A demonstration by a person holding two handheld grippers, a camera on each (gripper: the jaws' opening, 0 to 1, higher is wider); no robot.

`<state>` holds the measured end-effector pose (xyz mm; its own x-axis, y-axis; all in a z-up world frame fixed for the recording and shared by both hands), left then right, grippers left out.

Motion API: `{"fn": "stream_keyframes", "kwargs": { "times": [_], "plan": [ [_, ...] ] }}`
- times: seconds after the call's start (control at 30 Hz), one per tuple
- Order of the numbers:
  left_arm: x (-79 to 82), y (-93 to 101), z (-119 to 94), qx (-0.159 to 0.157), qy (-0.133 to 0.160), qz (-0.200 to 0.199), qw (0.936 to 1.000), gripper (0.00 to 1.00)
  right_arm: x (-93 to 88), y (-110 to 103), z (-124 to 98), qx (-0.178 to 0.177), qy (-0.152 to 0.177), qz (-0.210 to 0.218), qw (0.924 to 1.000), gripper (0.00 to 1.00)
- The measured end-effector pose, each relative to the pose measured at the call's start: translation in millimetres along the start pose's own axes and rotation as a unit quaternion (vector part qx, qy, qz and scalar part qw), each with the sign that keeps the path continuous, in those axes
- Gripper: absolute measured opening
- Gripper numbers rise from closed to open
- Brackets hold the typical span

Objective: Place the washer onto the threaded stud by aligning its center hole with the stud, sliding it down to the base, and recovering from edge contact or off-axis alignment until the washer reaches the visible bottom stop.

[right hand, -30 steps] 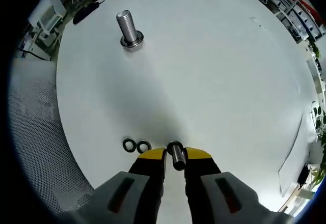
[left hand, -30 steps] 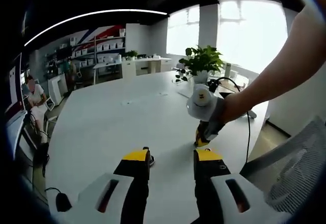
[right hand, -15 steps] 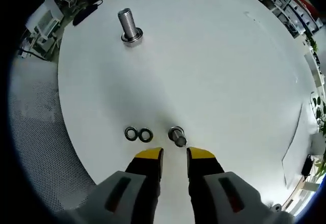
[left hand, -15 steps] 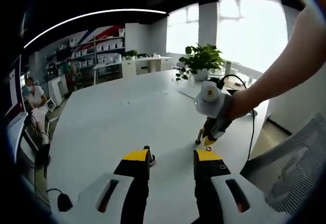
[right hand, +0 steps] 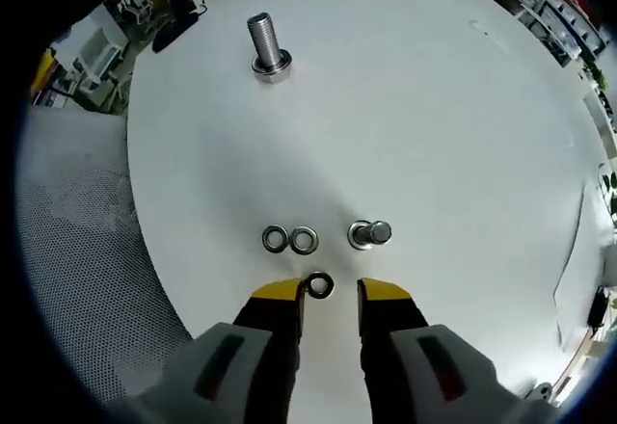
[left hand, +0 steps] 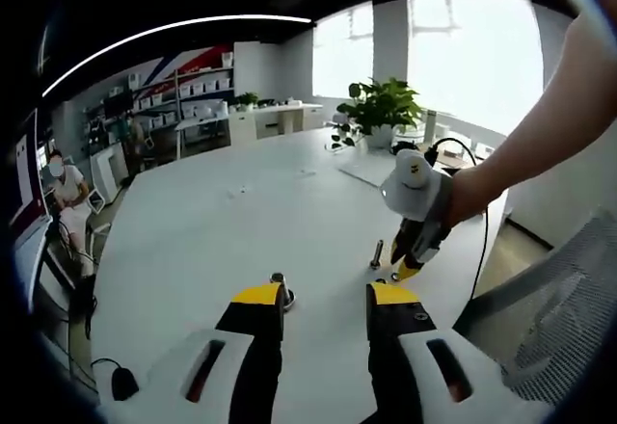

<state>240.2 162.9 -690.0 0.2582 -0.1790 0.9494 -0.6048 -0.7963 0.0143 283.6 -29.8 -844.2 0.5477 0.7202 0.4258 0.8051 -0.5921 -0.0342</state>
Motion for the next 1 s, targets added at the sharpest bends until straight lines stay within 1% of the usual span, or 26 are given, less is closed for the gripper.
{"fn": "stream_keyframes", "kwargs": {
  "times": [0.13,0.17,0.27,0.33,0.63,0.67,0.77,0.83,0.9,0.93,1.0],
  "plan": [
    [-0.8,0.0,0.1,0.000,-0.002,0.003,1.0000,0.32,-3.8,-6.8,3.9,0.002,-0.006,-0.012,0.9999,0.24],
    [-1.0,-0.2,0.0,0.001,-0.003,0.004,1.0000,0.32,-2.3,-5.0,3.4,-0.003,-0.004,-0.024,0.9997,0.24],
    [-0.7,0.2,-0.1,0.000,-0.002,0.002,1.0000,0.32,-0.9,-5.1,4.0,-0.003,-0.004,-0.020,0.9998,0.23],
    [-1.0,0.7,0.2,-0.001,-0.003,0.004,1.0000,0.32,-1.6,-1.3,4.2,-0.009,-0.007,-0.038,0.9992,0.20],
    [-1.4,0.6,0.4,-0.001,-0.004,0.003,1.0000,0.32,-2.6,-3.4,4.0,0.000,-0.011,-0.057,0.9983,0.19],
    [-1.1,0.9,0.3,-0.002,-0.003,0.002,1.0000,0.32,-1.9,-3.1,4.5,0.002,-0.018,-0.055,0.9983,0.19],
    [-1.1,1.0,0.0,-0.001,-0.002,0.001,1.0000,0.32,-1.2,-3.7,5.7,0.004,-0.040,-0.070,0.9968,0.20],
    [-1.4,1.5,0.2,-0.003,-0.003,-0.001,1.0000,0.32,-0.3,-4.4,5.8,0.005,-0.051,-0.072,0.9961,0.20],
    [-1.0,1.7,0.8,-0.004,-0.003,0.000,1.0000,0.32,-1.8,-3.5,5.9,0.015,-0.066,-0.097,0.9930,0.20],
    [-0.4,2.0,1.1,-0.005,-0.002,-0.001,1.0000,0.32,-2.3,-4.5,5.3,0.020,-0.073,-0.117,0.9902,0.20],
    [-0.7,2.3,0.9,-0.005,-0.002,0.000,1.0000,0.32,-2.4,-5.8,5.1,0.027,-0.077,-0.136,0.9873,0.20]
  ]
}}
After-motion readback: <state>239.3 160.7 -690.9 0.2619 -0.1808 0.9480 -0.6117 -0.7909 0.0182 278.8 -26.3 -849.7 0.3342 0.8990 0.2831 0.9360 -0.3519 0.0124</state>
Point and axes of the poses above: the point that each gripper's makers call its tool centre point, and the gripper's own axes: z roughly forward along the fingers, y roughly to its right, x roughly out of its top, the point moved 2 cm from there along -z, roughly backward along the fingers, and after that the axes turned 11 degrees about y, right-handed, at the moved point
